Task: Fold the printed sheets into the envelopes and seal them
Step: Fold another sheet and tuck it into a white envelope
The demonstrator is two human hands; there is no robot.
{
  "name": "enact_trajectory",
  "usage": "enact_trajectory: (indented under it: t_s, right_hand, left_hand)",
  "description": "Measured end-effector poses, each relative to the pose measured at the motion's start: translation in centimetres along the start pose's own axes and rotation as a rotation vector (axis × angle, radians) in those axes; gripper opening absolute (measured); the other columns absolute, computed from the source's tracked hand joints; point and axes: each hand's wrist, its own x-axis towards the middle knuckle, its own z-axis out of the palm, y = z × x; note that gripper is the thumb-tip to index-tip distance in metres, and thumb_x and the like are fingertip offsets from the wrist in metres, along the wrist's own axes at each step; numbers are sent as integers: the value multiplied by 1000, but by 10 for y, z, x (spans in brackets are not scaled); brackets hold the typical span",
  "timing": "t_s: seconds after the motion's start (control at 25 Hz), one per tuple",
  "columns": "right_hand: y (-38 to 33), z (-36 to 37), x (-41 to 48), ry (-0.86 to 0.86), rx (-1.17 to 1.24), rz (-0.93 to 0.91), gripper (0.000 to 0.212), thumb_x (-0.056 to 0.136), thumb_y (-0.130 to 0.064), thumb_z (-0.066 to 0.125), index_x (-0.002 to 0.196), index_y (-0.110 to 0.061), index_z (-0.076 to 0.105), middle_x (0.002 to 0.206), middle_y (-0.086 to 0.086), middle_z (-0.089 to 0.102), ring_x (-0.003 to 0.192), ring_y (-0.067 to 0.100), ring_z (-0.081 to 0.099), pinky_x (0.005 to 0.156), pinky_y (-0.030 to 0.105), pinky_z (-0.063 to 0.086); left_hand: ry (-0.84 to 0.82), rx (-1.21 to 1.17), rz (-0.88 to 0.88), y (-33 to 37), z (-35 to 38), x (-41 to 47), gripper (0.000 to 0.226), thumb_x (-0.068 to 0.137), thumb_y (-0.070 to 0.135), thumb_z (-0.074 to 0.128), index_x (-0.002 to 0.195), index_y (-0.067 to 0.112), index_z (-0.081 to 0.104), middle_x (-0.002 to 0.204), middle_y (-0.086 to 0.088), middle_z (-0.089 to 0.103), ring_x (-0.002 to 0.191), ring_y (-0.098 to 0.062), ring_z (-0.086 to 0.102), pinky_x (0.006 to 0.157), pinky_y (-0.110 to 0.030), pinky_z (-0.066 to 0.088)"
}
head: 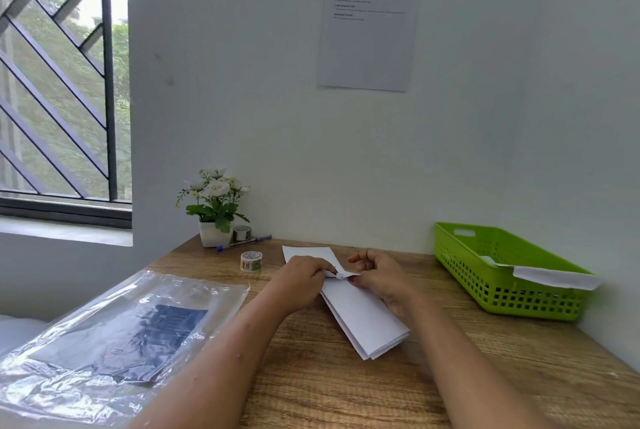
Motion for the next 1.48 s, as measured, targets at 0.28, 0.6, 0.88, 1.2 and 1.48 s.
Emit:
enact_trajectory:
  t_s: [0.28,0.6,0.88,1.2,1.48]
  right_hand:
    - [-3,7,-5,-48,-10,-11,37,75,-7,76,108,-16,63,98,2,57,88,11,55,71,22,47]
    - [-12,3,-14,-510,-204,77,68,70,-13,83,125,-34,51,124,-5,48,125,20,43,96,33,47]
    - [-22,7,-22,-705,-519,12,114,68,-20,85,146,-50,8,154,-2,20,138,25,30,114,40,31]
    - [-22,14,-22,-650,-875,-73,106,64,-51,81,137,-66,7,160,-15,-2,148,22,2,117,51,13]
    - [-34,17,-30,-707,-960,-45,116,65,-46,83,139,-62,-4,158,-14,-17,148,23,-7,118,49,14]
  left_hand:
    - [38,28,-8,-3,1,1,42,91,11,37,121,17,65,129,-1,61,119,-16,51,99,-27,39]
    - [116,62,-102,-11,-3,1,37,93,12,38,116,14,67,125,-2,62,115,-17,53,95,-27,40]
    - [117,45,-229,-21,-2,3,38,95,14,36,123,12,62,130,-7,59,120,-22,50,101,-31,39]
    - [112,3,-262,-24,-1,4,38,93,12,38,121,11,63,128,-7,60,117,-22,52,98,-30,41]
    - [133,-64,-280,-28,0,5,38,92,13,39,121,12,63,126,-7,61,115,-21,53,95,-29,40]
